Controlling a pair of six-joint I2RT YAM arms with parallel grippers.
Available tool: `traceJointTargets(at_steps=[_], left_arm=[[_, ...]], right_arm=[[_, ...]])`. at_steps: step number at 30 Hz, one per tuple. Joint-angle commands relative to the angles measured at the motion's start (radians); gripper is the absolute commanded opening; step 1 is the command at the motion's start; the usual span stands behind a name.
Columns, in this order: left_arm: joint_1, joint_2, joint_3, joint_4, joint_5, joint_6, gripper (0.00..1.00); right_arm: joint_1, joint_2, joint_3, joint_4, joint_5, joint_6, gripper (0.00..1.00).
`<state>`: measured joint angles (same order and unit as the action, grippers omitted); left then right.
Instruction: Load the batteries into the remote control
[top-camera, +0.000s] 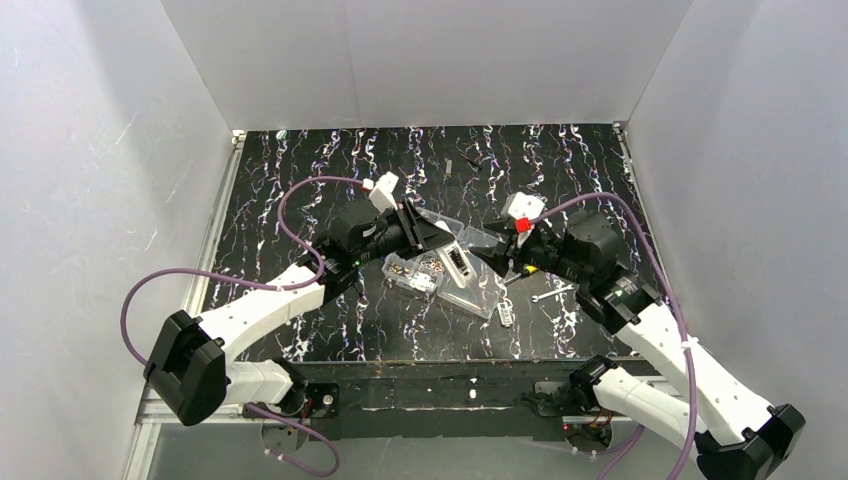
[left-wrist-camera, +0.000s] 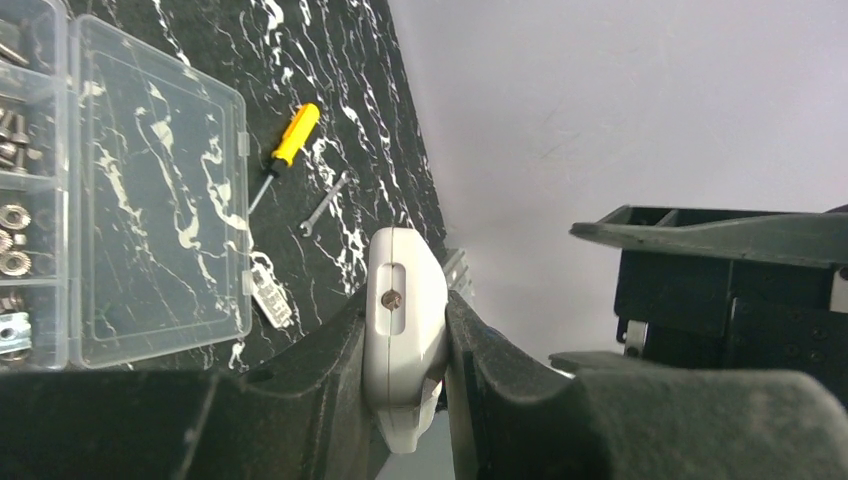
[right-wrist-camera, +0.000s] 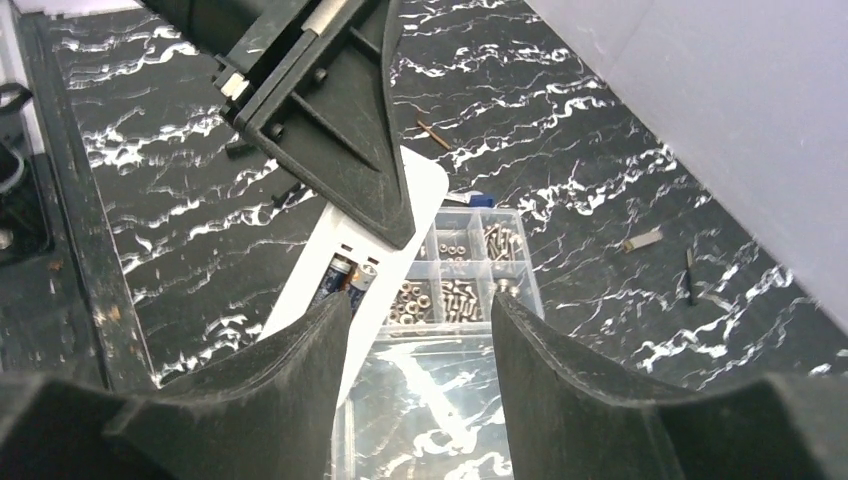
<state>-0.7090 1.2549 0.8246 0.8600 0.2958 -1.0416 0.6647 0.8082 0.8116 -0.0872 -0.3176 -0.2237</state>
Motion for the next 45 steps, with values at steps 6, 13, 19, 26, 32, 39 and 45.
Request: traceJointTargets(at_steps=[6, 13, 19, 26, 32, 39, 45], left_arm=[[-0.002, -0.027, 0.055, 0.093, 0.172, -0.085, 0.0], [-0.002, -0.036, 0.074, 0.096, 0.225, -0.081, 0.0], [-0.004, -0.03, 0.072, 0.105, 0.233, -0.087, 0.0], [-0.004, -0.012, 0.088, 0.121, 0.25, -0.097, 0.0], [-0.004, -0.002, 0.088, 0.145, 0.255, -0.109, 0.0], [-0.005, 0.002, 0.09, 0.137, 0.265, -0.104, 0.0], [-0.007, 0.011, 0.098, 0.144, 0.268, -0.109, 0.0]], right_arm=[[-0.147, 0.073, 0.144, -0.195, -0.554, -0.382, 0.62], [-0.208, 0.113, 0.156, -0.186, -0.853, -0.433, 0.56], [-0.209, 0.129, 0.14, -0.144, -0.892, -0.463, 0.48], [-0.209, 0.142, 0.13, -0.121, -0.901, -0.462, 0.46], [-0.208, 0.152, 0.132, -0.102, -0.897, -0.453, 0.44], [-0.209, 0.16, 0.134, -0.062, -0.863, -0.447, 0.45], [-0.208, 0.178, 0.138, -0.052, -0.874, -0.437, 0.42]])
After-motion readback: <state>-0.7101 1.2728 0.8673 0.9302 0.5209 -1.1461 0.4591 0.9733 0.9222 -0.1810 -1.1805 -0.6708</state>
